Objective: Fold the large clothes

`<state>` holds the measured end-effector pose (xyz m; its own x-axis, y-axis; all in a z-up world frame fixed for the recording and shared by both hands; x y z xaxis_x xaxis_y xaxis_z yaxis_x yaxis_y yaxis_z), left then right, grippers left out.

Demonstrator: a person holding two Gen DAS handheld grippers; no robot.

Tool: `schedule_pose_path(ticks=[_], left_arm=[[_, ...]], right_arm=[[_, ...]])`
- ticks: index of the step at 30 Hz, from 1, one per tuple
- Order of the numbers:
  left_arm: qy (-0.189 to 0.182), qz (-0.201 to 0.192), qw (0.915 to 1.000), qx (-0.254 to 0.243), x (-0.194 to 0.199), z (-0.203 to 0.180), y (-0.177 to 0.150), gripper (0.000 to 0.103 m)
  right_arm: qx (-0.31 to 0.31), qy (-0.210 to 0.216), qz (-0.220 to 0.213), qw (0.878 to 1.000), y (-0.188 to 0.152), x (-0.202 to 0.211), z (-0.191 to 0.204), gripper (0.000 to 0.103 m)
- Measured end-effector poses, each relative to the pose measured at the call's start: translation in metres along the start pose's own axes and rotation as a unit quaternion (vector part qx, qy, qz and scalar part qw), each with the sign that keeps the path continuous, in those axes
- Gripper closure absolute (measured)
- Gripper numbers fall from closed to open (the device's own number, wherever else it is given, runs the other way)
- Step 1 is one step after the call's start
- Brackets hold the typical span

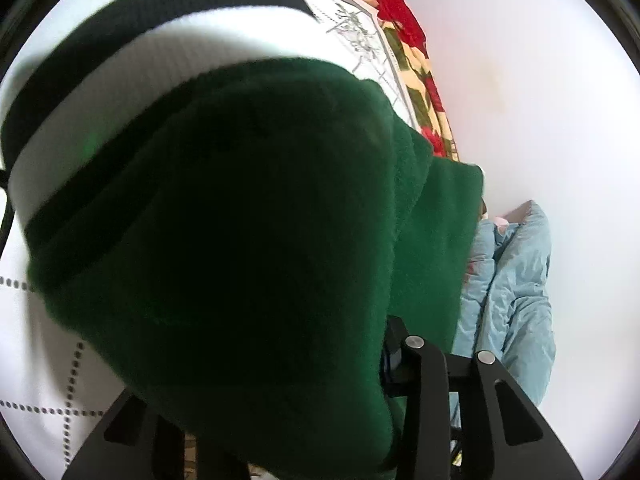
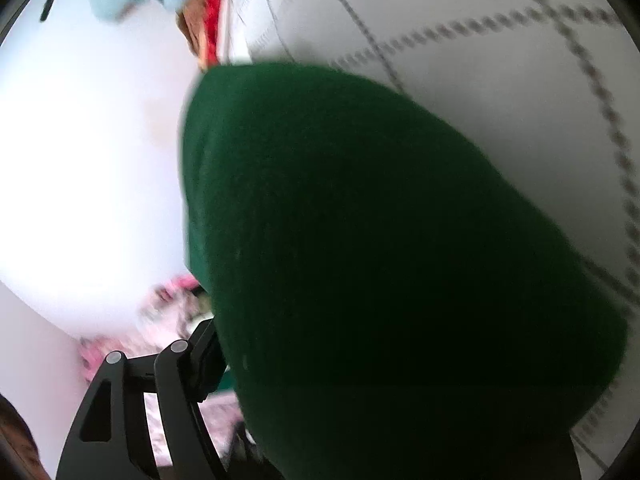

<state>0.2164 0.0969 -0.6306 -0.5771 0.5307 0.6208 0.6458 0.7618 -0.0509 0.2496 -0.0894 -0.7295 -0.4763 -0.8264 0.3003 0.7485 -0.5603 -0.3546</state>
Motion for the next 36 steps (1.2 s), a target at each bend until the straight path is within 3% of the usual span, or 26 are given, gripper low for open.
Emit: schedule_pose_path(ticks=[2, 3, 6, 17, 20, 22, 24, 27, 32, 36], left_arm=[[-0.001, -0.003, 1.0, -0.005, 0.003, -0.013, 0.005, 0.069], [0.001, -0.006, 0.9999, -0.015, 0.007, -0.022, 0.009, 0.069], [0.002, -0.013, 0.9989, -0.046, 0.021, -0.051, 0.017, 0.069], [-0.028, -0.004, 0.9943, -0.103, 0.039, -0.169, 0.046, 0.069], [-0.041, -0.003, 0.9923, -0.117, 0.031, -0.208, 0.054, 0.069], [-0.053, -0.001, 0.9905, -0.126, 0.019, -0.232, 0.059, 0.069], [-0.063, -0.001, 0.9889, -0.135, 0.004, -0.253, 0.066, 0.069], [-0.074, -0.002, 0.9868, -0.144, -0.031, -0.281, 0.082, 0.069], [-0.082, 0.002, 0.9867, -0.14, -0.097, -0.297, 0.112, 0.069], [-0.081, 0.007, 0.9847, -0.154, -0.15, -0.297, 0.132, 0.069]], right_arm=[[0.005, 0.001, -0.007, 1.0, 0.006, -0.004, 0.009, 0.054], [0.006, 0.008, -0.007, 1.0, 0.005, -0.004, 0.014, 0.059], [0.031, 0.005, -0.009, 0.999, 0.002, -0.005, 0.046, 0.064], [0.098, 0.014, -0.031, 0.995, 0.007, 0.005, 0.184, 0.065], [0.107, 0.024, -0.042, 0.993, 0.031, 0.019, 0.221, 0.065], [0.116, 0.03, -0.049, 0.992, 0.05, 0.005, 0.248, 0.065], [0.125, 0.037, -0.056, 0.99, 0.076, 0.023, 0.253, 0.065], [0.138, 0.043, -0.061, 0.988, 0.121, 0.017, 0.276, 0.065], [0.151, 0.036, -0.061, 0.986, 0.207, -0.017, 0.3, 0.065], [0.162, 0.027, -0.061, 0.985, 0.266, -0.03, 0.285, 0.065]])
Point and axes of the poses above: each gripper's, at about its wrist camera, not at the fingertips, and x roughly against the way its jaws point, z to its left, y to its top, the point moved 8 cm from there along -x, roughly the way its jaws point, and after that the axes turned 12 degrees about z, right-handed, at the moved point
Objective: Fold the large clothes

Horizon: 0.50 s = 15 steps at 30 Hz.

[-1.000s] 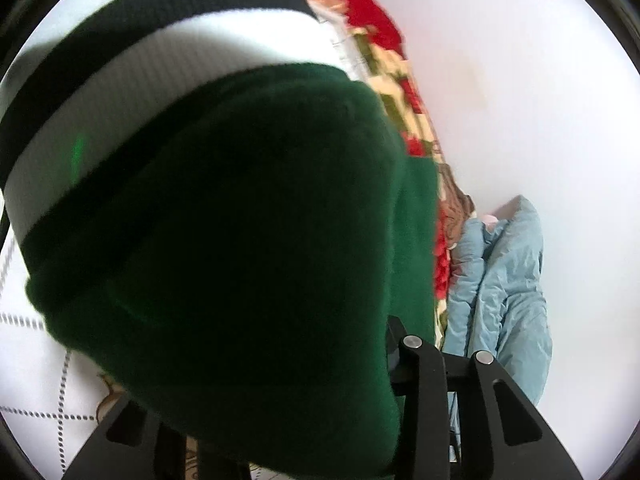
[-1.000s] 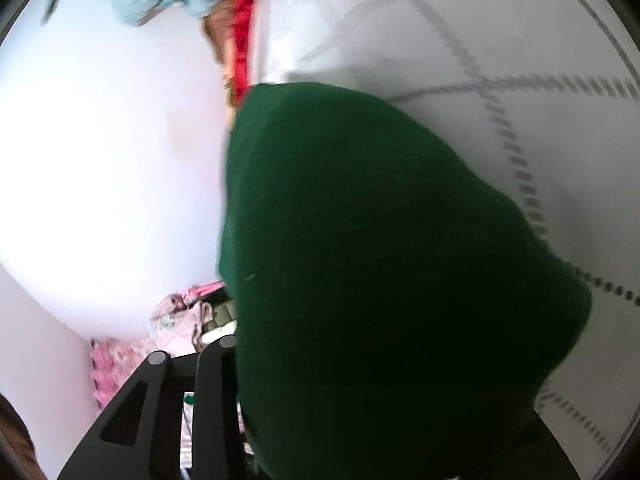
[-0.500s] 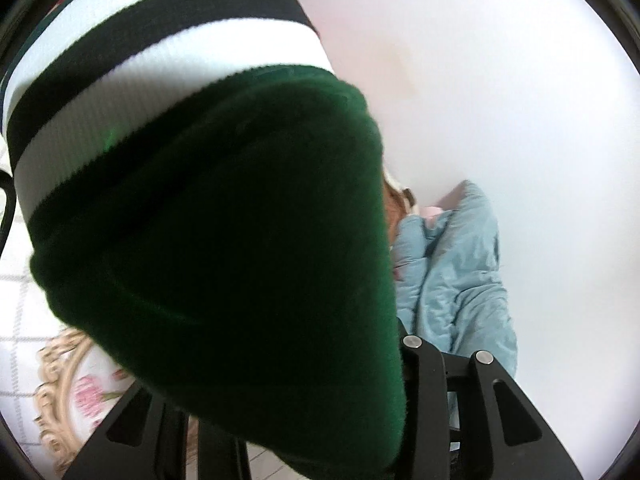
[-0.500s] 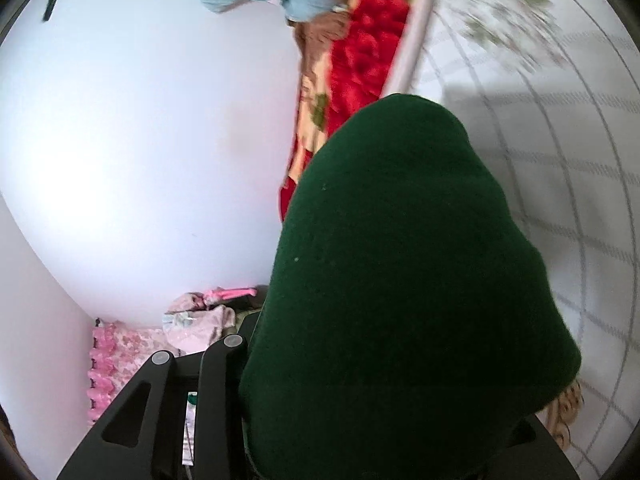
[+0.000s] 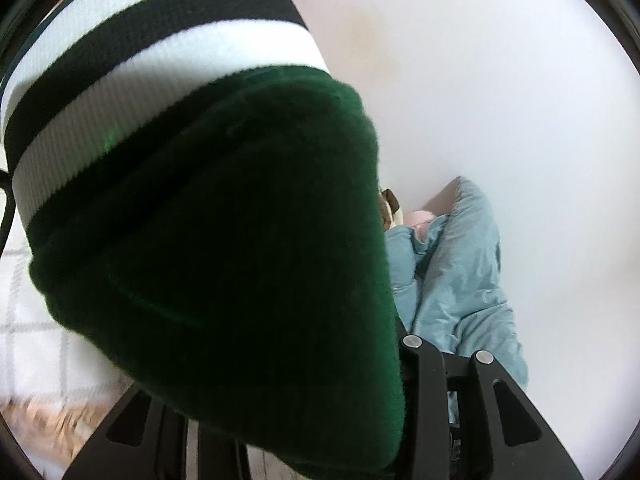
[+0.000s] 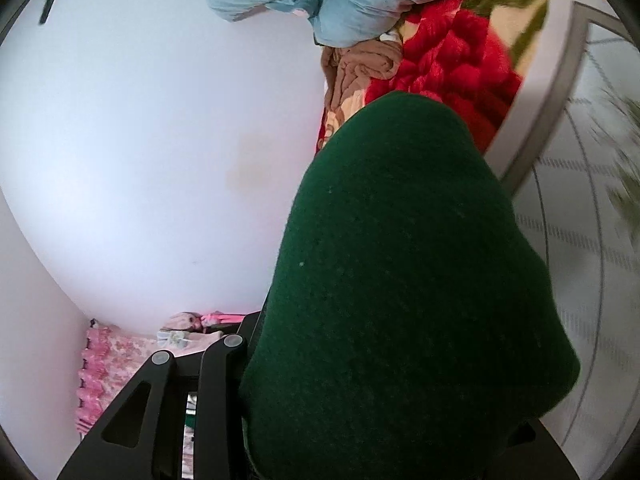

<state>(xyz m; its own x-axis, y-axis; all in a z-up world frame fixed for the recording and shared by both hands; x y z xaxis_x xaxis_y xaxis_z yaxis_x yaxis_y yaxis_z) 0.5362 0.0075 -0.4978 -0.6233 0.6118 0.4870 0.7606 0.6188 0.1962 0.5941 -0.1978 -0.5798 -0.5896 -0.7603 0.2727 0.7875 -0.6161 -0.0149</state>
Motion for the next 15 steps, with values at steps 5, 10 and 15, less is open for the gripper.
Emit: schedule_pose_path(ticks=[5, 10, 15], left_arm=[[0.021, 0.013, 0.9994, -0.026, -0.034, 0.023, 0.0, 0.069], [0.064, 0.058, 0.9962, -0.011, -0.027, 0.062, -0.03, 0.065], [0.102, 0.122, 0.986, 0.05, -0.014, 0.109, -0.062, 0.043]], right_arm=[[-0.008, -0.012, 0.008, 1.0, 0.028, -0.02, -0.056, 0.066], [-0.031, -0.046, 0.042, 0.998, 0.012, -0.023, -0.094, 0.063], [-0.068, -0.124, 0.081, 0.987, -0.015, -0.015, -0.131, 0.042]])
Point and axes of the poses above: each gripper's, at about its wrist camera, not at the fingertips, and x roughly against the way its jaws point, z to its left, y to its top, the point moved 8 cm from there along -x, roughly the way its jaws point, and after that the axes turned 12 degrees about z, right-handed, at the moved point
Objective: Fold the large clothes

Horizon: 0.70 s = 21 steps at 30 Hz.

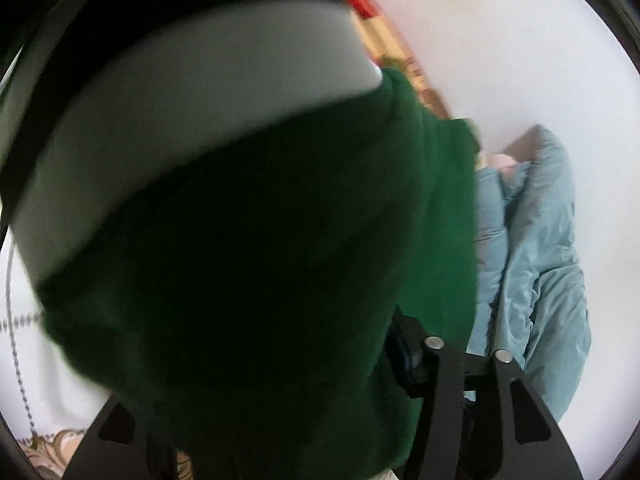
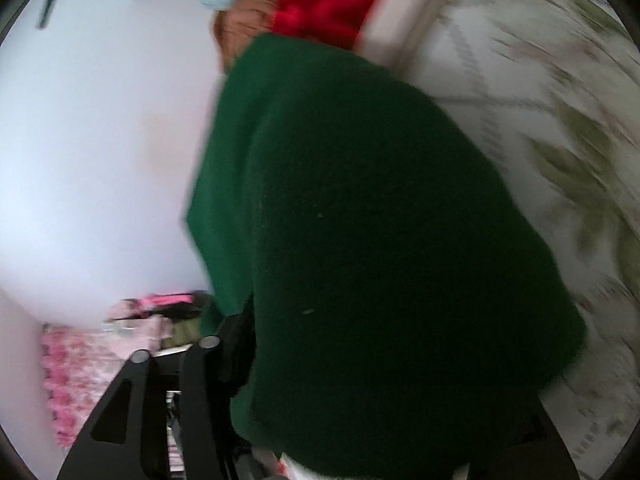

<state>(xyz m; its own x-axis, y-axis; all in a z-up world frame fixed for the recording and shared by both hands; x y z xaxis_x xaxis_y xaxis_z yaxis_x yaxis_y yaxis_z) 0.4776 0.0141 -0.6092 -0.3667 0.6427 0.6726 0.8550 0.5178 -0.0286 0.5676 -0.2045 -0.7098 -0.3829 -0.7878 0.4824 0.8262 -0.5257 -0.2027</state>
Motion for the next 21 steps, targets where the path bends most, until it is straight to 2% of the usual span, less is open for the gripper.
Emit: schedule_pose_path(ticks=[1, 3, 4, 5, 6, 8, 9, 10, 11, 12, 13, 14, 17, 18, 20, 21], left_arm=[[0.006, 0.008, 0.9999, 0.01, 0.002, 0.008, -0.005, 0.04], [0.029, 0.005, 0.9995, -0.009, 0.016, 0.011, -0.014, 0.039], [0.041, 0.003, 0.999, -0.019, 0.013, -0.003, 0.008, 0.035], [0.065, -0.004, 0.9973, -0.035, 0.013, -0.014, 0.028, 0.027], [0.098, -0.011, 0.9935, -0.057, 0.024, -0.018, 0.024, 0.024], [0.138, -0.016, 0.9861, -0.091, 0.027, -0.015, 0.019, 0.024], [0.166, -0.017, 0.98, -0.108, 0.046, -0.003, 0.021, 0.022], [0.192, -0.011, 0.9725, -0.131, 0.047, -0.011, 0.014, 0.022], [0.216, -0.011, 0.9652, -0.148, 0.03, -0.032, -0.001, 0.015], [0.253, -0.017, 0.9532, -0.165, 0.042, -0.032, 0.005, 0.003], [0.288, -0.026, 0.9391, -0.186, 0.058, -0.03, -0.003, 0.0], [0.305, -0.033, 0.9294, -0.205, 0.073, -0.032, -0.011, 0.0], [0.328, -0.054, 0.9128, -0.237, 0.113, -0.04, -0.02, 0.0], [0.335, -0.06, 0.9074, -0.247, 0.129, -0.051, -0.028, 0.0], [0.334, -0.066, 0.9038, -0.259, 0.139, -0.056, -0.015, 0.0], [0.334, -0.07, 0.9025, -0.263, 0.151, -0.065, -0.019, 0.0]], right_arm=[[-0.005, -0.014, 0.007, 1.0, -0.006, 0.001, -0.007, 0.042], [-0.005, -0.029, 0.01, 1.0, -0.012, 0.007, -0.01, 0.04], [-0.002, -0.043, 0.007, 0.999, -0.012, 0.011, -0.01, 0.039], [0.005, -0.068, 0.003, 0.998, -0.017, 0.019, -0.008, 0.033], [0.012, -0.083, 0.002, 0.997, -0.021, 0.023, -0.006, 0.026], [0.047, -0.159, -0.005, 0.986, -0.024, 0.034, 0.005, 0.016], [0.061, -0.181, -0.008, 0.982, -0.033, 0.042, 0.012, 0.016], [0.081, -0.216, -0.015, 0.973, -0.037, 0.048, 0.018, 0.016], [0.108, -0.272, -0.025, 0.956, -0.044, 0.057, 0.028, 0.015], [0.125, -0.3, -0.03, 0.945, -0.046, 0.06, 0.035, 0.01], [0.152, -0.345, -0.04, 0.925, -0.055, 0.067, 0.047, 0.007], [0.169, -0.382, -0.044, 0.908, -0.065, 0.074, 0.057, 0.0], [0.197, -0.454, -0.055, 0.867, -0.095, 0.096, 0.078, 0.0], [0.203, -0.468, -0.059, 0.858, -0.112, 0.111, 0.086, 0.0], [0.216, -0.486, -0.069, 0.844, -0.131, 0.127, 0.108, 0.0], [0.222, -0.493, -0.076, 0.838, -0.137, 0.135, 0.122, 0.0]])
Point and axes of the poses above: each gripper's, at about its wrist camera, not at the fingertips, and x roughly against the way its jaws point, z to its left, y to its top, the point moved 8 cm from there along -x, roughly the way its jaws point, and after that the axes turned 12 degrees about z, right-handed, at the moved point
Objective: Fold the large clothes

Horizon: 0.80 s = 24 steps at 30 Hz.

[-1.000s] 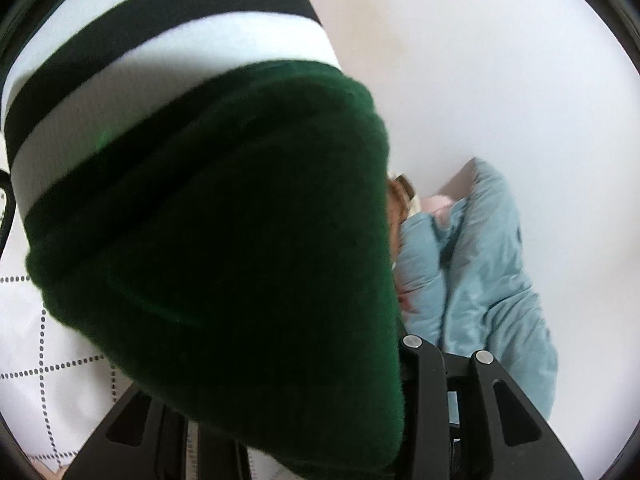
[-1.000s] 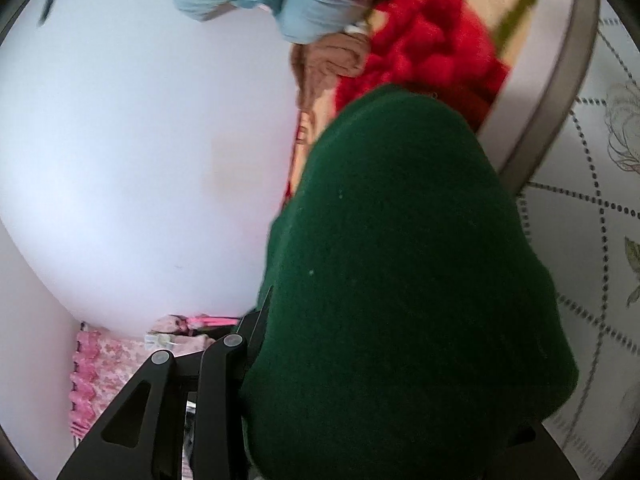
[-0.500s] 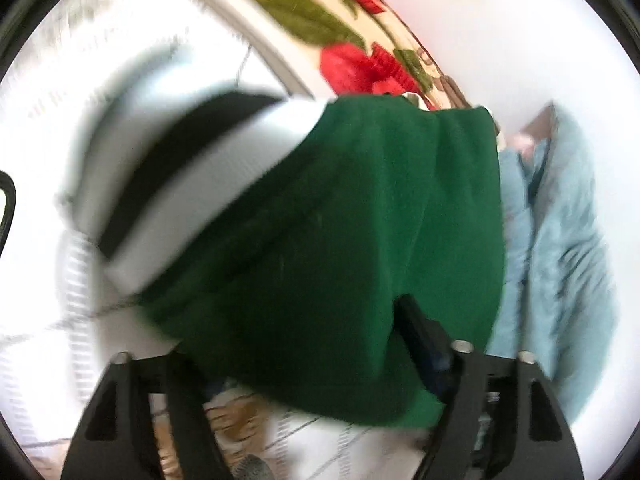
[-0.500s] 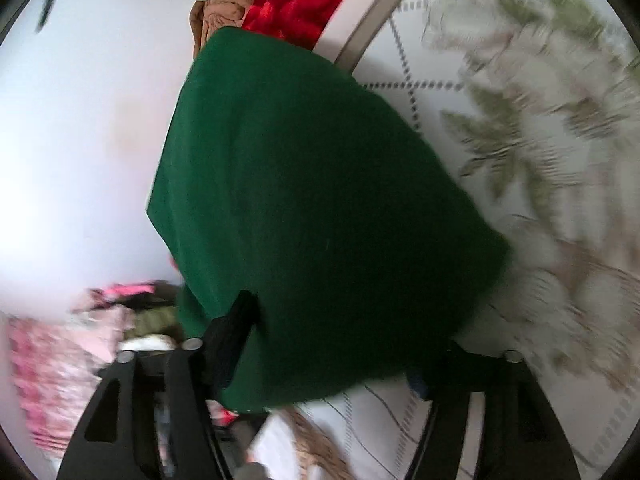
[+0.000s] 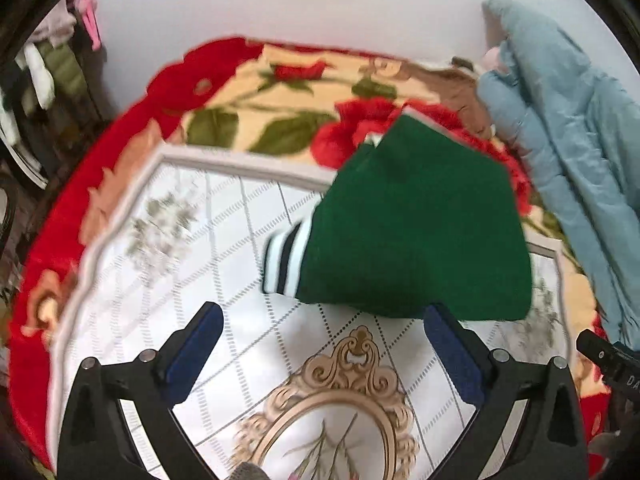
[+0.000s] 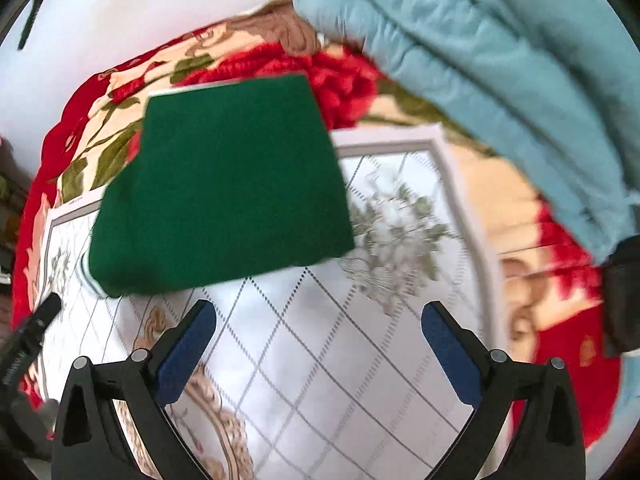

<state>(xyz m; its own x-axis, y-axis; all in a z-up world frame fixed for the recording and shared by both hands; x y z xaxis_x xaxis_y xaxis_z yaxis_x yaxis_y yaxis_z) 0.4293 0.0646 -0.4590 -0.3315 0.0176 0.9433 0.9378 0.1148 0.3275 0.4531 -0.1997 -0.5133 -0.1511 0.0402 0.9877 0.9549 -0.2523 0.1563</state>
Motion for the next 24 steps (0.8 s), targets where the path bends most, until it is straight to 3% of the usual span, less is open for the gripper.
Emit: schedule_pose_path(ticks=[8, 16, 24], left_arm=[[-0.016, -0.031, 0.9988, -0.033, 0.106, -0.015, -0.001, 0.0], [-0.021, -0.063, 0.9961, -0.059, 0.235, -0.029, -0.045, 0.0], [-0.038, -0.092, 0.9919, -0.08, 0.34, -0.055, -0.086, 0.0]], right_arm=[[0.011, -0.034, -0.054, 0.998, -0.07, 0.173, -0.004, 0.0], [-0.003, -0.052, -0.111, 0.992, -0.157, 0.336, -0.029, 0.0], [-0.011, -0.056, -0.155, 0.986, -0.231, 0.465, -0.058, 0.0]])
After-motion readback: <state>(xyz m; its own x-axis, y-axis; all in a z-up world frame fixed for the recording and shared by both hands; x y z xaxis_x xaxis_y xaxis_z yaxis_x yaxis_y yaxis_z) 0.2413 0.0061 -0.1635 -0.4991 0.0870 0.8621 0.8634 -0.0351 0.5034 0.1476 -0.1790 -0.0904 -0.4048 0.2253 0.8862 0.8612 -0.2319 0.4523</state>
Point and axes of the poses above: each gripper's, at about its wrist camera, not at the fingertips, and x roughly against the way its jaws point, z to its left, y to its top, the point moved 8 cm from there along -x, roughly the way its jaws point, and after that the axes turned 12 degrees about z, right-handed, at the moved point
